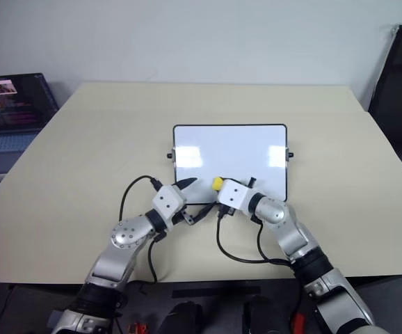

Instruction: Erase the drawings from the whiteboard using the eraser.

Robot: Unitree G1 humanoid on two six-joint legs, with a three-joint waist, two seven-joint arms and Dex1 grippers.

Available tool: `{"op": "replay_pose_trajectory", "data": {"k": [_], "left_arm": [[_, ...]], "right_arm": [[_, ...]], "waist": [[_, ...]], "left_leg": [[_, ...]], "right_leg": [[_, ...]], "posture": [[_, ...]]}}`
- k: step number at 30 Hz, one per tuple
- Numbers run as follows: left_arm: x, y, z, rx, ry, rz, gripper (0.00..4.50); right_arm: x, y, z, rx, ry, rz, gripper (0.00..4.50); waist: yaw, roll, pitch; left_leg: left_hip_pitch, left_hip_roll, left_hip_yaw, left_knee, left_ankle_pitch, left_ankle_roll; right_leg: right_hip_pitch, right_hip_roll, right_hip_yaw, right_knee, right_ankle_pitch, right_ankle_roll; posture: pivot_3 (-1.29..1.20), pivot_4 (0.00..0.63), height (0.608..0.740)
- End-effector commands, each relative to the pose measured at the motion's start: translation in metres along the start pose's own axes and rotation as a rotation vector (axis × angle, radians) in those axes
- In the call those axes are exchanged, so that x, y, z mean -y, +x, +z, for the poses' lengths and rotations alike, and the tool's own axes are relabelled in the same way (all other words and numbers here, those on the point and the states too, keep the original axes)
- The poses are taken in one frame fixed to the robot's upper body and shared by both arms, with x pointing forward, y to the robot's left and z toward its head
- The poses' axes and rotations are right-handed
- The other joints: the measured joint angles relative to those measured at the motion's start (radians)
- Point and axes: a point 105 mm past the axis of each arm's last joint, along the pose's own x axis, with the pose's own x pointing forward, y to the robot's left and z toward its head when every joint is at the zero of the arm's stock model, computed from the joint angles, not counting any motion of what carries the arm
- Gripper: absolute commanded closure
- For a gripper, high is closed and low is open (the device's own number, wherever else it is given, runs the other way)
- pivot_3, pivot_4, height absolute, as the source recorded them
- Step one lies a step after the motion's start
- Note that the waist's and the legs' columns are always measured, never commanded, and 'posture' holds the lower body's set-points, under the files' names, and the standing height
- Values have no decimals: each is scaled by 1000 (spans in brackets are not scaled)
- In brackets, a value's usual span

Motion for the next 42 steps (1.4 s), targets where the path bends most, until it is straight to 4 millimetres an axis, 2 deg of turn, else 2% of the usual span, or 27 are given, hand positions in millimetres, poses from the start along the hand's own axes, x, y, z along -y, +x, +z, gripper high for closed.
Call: {"op": "replay_pose_trajectory", "data": {"k": [1,6,11,15,22,24,27,31,35,42], "left_arm": [[-4,2,14,49,23,12,0],[-4,4,14,52,22,1,0],[-2,4,13,52,19,-5,0],[-1,5,12,54,13,-7,0],[2,7,13,60,6,-21,0],[2,6,13,62,5,-25,0],[3,7,16,81,0,-38,0],[12,10,29,150,-45,-96,0],[28,18,39,201,-117,-198,0],[56,23,54,266,-199,-469,0]], "right_arm": [[0,-19,-32,-130,12,-3,3347],[0,-44,-53,-218,24,-6,3347],[4,-59,-63,-267,24,-14,3347],[8,-64,-63,-274,29,-30,3347],[18,-66,-43,-197,86,-81,3347],[25,-69,-27,-111,141,-122,3347],[32,-80,-7,5,266,-169,3347],[40,-102,1,34,339,-258,3347],[54,-125,-22,-66,543,-443,3347],[72,-161,-51,-207,652,-601,3347]], "waist": [[4,0,0],[6,0,0],[7,0,0],[8,0,0],[12,0,0],[12,-1,0],[11,-1,0],[9,0,1],[9,0,1],[7,0,1]], "left_leg": [[0,0,0,0,0,0],[-1,0,0,0,0,0],[0,0,0,1,0,0],[-1,-1,1,1,0,0],[-2,-1,0,1,0,0],[-2,-1,0,0,0,0],[-3,0,0,-1,0,0],[-5,0,-1,-3,0,0],[-8,1,-3,-4,0,0],[-10,-1,-3,-4,0,0]], "right_leg": [[0,0,0,-1,0,0],[0,-1,0,-3,0,1],[1,-1,0,-2,0,1],[1,-1,0,-3,0,1],[1,-1,0,-4,1,2],[0,-1,0,-4,1,2],[-1,-1,0,-5,1,1],[-2,-1,0,-7,0,1],[-2,-1,-1,-12,1,2],[-2,-1,-2,-14,1,3]], "posture": [[0,150,740],[0,150,740],[0,150,740],[0,150,740],[0,150,740],[0,150,740],[0,150,740],[0,150,740],[0,150,740],[0,150,740]]}}
